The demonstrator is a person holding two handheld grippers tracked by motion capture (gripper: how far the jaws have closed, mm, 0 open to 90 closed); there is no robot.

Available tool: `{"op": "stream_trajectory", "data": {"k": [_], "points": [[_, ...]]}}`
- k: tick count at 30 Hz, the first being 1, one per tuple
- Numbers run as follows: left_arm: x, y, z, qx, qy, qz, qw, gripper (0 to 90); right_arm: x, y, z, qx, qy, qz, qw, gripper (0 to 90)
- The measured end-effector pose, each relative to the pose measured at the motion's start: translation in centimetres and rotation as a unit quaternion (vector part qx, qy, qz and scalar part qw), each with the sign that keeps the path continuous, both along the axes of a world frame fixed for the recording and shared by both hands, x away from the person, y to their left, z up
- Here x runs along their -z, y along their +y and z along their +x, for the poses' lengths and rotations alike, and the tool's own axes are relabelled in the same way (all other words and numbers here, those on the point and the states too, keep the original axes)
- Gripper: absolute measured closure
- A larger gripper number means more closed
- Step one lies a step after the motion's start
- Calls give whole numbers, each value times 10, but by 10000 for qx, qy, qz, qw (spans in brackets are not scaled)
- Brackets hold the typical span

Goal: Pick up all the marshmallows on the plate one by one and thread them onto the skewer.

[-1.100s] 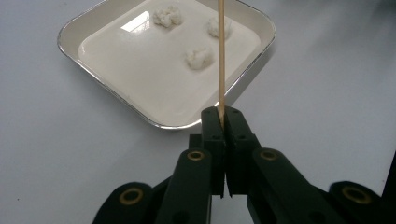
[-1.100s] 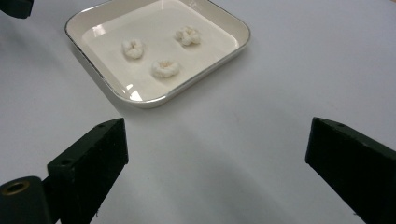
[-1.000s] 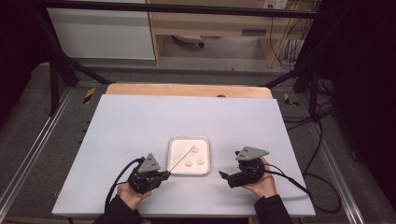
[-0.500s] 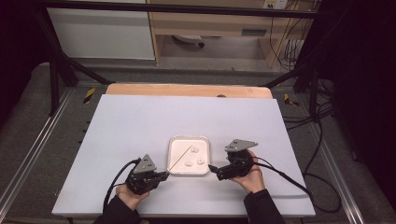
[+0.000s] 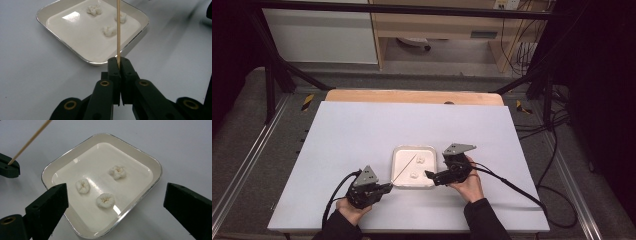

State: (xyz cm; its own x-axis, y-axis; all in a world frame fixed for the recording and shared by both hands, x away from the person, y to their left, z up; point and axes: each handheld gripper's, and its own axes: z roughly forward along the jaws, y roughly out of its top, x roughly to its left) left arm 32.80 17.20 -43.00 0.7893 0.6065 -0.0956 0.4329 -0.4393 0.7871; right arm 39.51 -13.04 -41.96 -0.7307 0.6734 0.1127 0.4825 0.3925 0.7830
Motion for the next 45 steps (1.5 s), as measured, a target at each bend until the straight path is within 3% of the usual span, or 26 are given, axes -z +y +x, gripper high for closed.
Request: {"op": "stream_trajectory", "data": {"k": [9,15,24,34,37,45], "points": [[-1,0,-1,-12,-1,-14,10000,881,16,10,3,-249,158,131,9995,279],[-1,0,-1,-10,15,-27,10000,881,26,15,5,-321,198,51,9993,405],[-1,0,-1,-1,0,-15,10000,880,34,18,5,-435,63,-181,9989,569],[-1,0,-2,-7,-34,-8,10000,881,35,18,4,-471,-7,-262,9985,672],[-1,-1,-4,-47,58,11,10000,880,34,17,4,-451,30,-233,9987,680],[-1,-1,-5,-50,34,-13,10000,881,13,9,2,-495,187,257,9983,685]]}}
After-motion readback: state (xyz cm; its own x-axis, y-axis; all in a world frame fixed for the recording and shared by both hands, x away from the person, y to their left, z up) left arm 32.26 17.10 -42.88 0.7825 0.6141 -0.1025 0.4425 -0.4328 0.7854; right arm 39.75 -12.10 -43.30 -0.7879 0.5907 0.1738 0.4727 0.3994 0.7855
